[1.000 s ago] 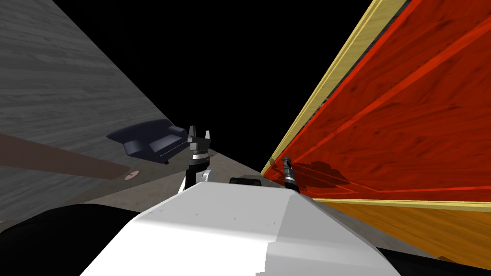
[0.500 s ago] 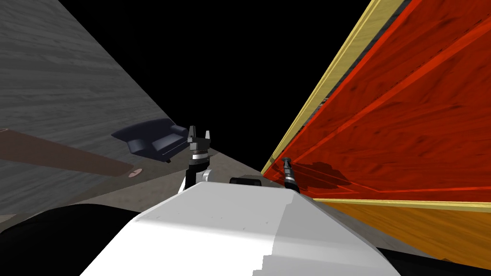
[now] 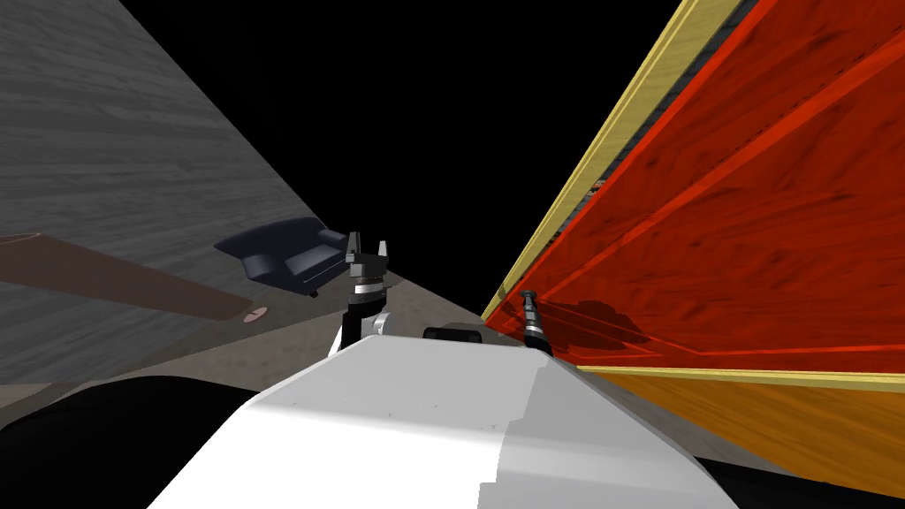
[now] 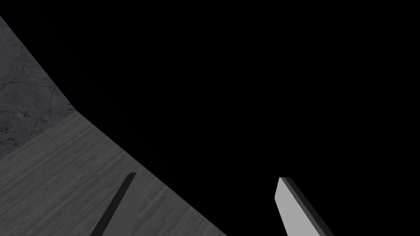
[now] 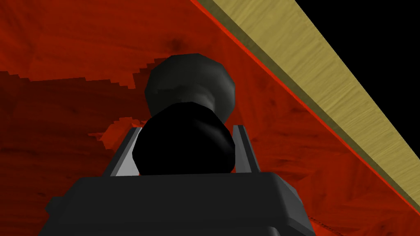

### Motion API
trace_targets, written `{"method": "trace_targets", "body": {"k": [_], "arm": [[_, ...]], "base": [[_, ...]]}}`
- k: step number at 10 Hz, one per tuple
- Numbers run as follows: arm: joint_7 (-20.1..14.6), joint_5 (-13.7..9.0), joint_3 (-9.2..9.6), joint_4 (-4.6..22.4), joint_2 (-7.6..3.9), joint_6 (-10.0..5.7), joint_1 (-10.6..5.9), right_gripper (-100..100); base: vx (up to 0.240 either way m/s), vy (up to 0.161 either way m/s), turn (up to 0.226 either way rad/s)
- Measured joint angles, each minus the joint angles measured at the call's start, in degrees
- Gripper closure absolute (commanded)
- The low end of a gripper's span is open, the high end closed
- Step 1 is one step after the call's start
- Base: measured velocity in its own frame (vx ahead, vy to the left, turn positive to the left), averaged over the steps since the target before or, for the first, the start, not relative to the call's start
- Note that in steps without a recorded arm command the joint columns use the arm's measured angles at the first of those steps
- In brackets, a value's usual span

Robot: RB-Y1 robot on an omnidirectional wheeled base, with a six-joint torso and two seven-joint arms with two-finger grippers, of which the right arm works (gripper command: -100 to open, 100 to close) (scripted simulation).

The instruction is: Pull the door open

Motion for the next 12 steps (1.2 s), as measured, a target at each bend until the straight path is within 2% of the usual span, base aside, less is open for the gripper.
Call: {"method": "trace_targets", "body": {"k": [12], "arm": [[-15.6, -2.6, 1.62, 0.3, -0.15, -0.47, -0.61, 100]], "base": [[-0.032, -0.003, 0.027]]}}
